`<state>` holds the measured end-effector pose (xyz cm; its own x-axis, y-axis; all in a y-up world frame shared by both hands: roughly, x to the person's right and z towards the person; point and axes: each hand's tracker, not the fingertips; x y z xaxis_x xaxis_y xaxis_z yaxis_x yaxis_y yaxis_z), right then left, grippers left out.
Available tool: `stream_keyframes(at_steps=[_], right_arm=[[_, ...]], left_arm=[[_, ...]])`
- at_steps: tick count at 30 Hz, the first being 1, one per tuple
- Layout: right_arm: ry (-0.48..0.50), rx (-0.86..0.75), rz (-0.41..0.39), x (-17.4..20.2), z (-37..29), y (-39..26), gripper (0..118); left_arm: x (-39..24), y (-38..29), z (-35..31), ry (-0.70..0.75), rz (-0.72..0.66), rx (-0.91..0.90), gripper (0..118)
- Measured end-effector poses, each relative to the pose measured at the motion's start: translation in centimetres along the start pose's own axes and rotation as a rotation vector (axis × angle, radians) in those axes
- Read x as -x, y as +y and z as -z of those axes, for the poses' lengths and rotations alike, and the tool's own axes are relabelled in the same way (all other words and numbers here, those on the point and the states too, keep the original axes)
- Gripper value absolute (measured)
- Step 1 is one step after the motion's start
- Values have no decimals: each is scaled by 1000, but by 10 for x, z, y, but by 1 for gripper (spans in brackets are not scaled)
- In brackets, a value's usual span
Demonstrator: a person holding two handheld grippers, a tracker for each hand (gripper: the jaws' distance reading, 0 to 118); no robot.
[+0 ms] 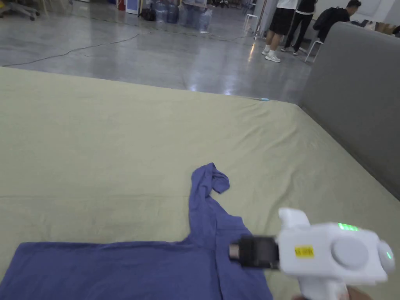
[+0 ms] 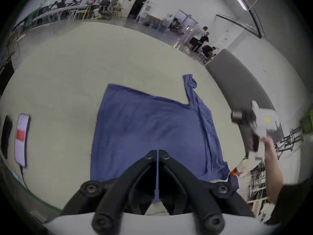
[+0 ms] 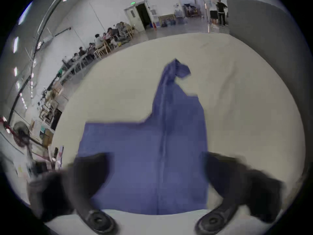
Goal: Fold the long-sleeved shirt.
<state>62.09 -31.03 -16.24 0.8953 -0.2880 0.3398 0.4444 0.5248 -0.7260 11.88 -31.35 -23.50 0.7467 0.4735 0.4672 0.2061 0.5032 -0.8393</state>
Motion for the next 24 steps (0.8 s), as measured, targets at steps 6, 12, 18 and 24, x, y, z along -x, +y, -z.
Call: stream_keyframes(at_steps=[6,12,18,24], right_arm=[[-19,139,184,-37,169,202,118],[-339,184,166,-46,291,261,107],[-419,204,75,-44,313,260,84],[-318,84,-40,-12,222,249,12]], left_arm=[[8,27,29,36,55,9,0],[27,40,54,120,82,15,0],[45,37,62,186,99,57,0],[42,26,52,153,83,69,0]])
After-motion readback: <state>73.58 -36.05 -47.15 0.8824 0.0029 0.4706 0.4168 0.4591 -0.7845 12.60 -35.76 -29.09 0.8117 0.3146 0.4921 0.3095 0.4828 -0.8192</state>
